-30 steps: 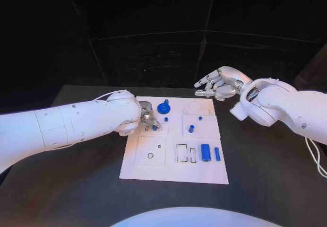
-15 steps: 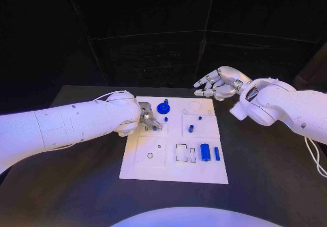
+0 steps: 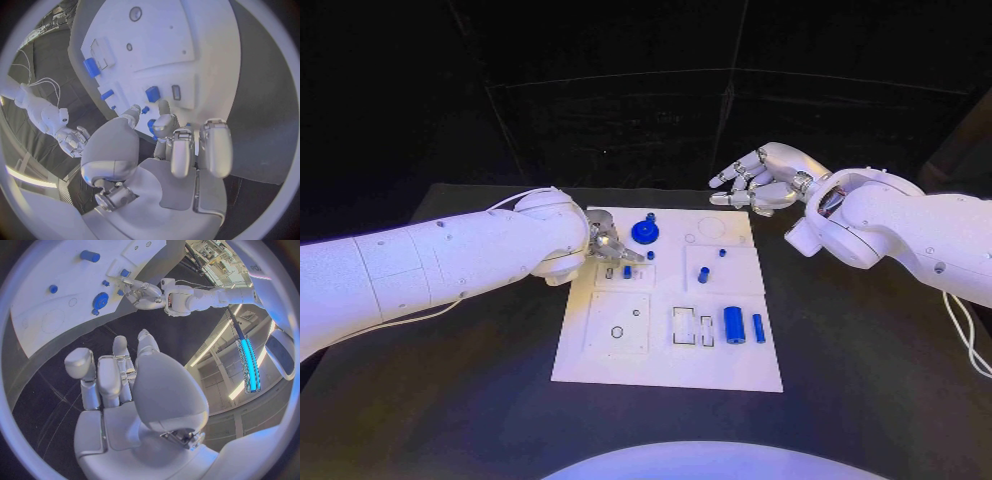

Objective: Assemble the parts on the task board

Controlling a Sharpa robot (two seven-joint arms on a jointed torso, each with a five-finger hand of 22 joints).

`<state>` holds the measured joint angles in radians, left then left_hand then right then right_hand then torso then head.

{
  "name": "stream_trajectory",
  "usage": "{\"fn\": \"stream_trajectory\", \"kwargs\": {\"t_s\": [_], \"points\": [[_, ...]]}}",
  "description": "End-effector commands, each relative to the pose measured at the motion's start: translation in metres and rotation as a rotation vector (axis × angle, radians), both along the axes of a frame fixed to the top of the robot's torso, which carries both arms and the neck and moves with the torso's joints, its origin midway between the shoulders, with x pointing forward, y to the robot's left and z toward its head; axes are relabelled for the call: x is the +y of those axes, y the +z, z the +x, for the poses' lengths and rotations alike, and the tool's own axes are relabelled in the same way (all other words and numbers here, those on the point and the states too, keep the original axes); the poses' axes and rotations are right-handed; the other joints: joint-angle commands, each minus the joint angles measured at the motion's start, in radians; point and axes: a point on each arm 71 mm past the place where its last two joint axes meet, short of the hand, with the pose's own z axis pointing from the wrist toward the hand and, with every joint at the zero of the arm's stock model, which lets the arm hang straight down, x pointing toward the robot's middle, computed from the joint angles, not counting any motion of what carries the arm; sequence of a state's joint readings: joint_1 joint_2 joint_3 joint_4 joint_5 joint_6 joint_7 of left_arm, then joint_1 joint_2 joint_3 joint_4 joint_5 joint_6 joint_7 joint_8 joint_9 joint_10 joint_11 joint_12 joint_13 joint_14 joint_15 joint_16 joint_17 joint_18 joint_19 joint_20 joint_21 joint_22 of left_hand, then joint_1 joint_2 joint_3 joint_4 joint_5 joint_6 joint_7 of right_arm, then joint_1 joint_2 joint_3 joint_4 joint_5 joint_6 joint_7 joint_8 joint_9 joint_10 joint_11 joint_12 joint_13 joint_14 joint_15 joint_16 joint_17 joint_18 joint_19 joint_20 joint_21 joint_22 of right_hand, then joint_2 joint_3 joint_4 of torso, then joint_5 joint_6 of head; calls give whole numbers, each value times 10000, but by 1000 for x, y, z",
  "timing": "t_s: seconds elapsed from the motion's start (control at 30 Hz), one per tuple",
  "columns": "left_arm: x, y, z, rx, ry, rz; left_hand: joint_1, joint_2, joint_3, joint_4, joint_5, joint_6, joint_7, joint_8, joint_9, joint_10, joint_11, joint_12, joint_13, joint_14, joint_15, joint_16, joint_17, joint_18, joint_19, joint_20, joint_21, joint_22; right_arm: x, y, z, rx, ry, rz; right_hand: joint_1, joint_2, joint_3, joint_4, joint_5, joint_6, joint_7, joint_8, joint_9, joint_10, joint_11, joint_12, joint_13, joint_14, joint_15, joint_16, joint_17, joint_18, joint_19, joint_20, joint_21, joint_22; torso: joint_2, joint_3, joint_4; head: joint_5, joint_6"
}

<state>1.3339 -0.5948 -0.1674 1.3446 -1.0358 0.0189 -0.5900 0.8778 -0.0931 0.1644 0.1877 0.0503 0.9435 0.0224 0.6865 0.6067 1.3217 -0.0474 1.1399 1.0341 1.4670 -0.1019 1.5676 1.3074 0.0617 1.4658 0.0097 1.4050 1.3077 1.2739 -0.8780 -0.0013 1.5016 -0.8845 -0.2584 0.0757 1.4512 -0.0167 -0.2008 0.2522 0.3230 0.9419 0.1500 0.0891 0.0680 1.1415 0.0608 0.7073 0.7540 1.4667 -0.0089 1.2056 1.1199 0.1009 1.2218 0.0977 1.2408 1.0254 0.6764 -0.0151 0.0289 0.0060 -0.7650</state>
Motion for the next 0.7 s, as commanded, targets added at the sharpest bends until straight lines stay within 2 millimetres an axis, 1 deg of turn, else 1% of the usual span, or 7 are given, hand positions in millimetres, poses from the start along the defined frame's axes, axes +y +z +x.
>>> {"fn": "stream_trajectory", "kwargs": {"t_s": [0.03,0.1,0.4,0.43,0.47,0.57,0.7], "points": [[-1,15,4,-147,189,-809,281,59,-214,-1,-4,-295,77,-138,-59,-272,75,-332,-361,1038,5,32,2634,-72,249,-50,-160,102,1,2,0,-69,84,16,-74,30,-66,23,-53,-23,-20,39,10,10,-8,-40,-19,15,-57,-48,-1,160,-66,-16,-49,-17,-6,6,-1,-20,49],[0,22,6,-139,165,-899,455,97,-312,-14,-10,-385,131,-218,-109,-387,113,-479,-528,1038,33,32,2634,-59,222,-14,-226,24,0,1,0,-69,79,13,-74,30,-66,23,-53,-23,-20,39,10,10,-8,-40,-19,15,-57,-48,-1,160,-66,-16,-49,-17,-1,5,0,-28,68],[0,22,6,-139,165,-899,455,97,-312,-14,-10,-385,131,-218,-109,-387,113,-479,-528,1038,33,32,2634,-59,222,-14,-226,24,0,1,0,-69,79,13,-74,30,-66,23,-53,-23,-20,39,10,10,-8,-40,-19,15,-57,-48,-1,160,-66,-16,-49,-17,-1,5,0,-28,68],[2,30,10,-63,111,-849,1069,354,-978,99,1,-708,374,-745,-546,-784,340,-942,-1087,1038,232,32,2634,27,83,161,-576,-367,0,1,1,-67,73,11,-74,30,-66,23,-53,-23,-20,39,10,10,-8,-40,-19,15,-57,-48,-1,160,-66,-16,-49,-17,13,-2,4,15,117],[6,39,22,103,109,-478,1102,393,-1009,112,1,-691,377,-752,-563,-785,344,-937,-1086,1038,238,32,2634,32,76,169,-595,-387,1,1,1,-60,75,7,-74,30,-66,23,-53,-23,-20,39,10,10,-8,-40,-19,15,-57,-48,-1,160,-66,-16,-49,-17,14,-1,-3,41,130],[12,52,41,335,148,80,1155,453,-1044,123,2,-666,378,-758,-585,-786,347,-928,-1082,1038,243,32,2634,31,80,178,-591,-375,2,1,2,-52,83,5,-74,30,-66,23,-53,-23,-20,39,10,10,-8,-40,-19,15,-57,-48,-1,160,-66,-16,-49,-17,34,-5,-9,70,152],[18,55,58,505,313,564,1253,561,-1089,133,3,-632,379,-769,-620,-780,349,-904,-1068,1038,248,32,2634,29,85,189,-586,-361,3,0,3,-48,97,7,-84,37,-77,32,-66,-23,-19,41,10,12,-8,-36,-23,17,-56,-45,7,159,-64,-14,-51,-16,22,-8,-6,106,167]]}}
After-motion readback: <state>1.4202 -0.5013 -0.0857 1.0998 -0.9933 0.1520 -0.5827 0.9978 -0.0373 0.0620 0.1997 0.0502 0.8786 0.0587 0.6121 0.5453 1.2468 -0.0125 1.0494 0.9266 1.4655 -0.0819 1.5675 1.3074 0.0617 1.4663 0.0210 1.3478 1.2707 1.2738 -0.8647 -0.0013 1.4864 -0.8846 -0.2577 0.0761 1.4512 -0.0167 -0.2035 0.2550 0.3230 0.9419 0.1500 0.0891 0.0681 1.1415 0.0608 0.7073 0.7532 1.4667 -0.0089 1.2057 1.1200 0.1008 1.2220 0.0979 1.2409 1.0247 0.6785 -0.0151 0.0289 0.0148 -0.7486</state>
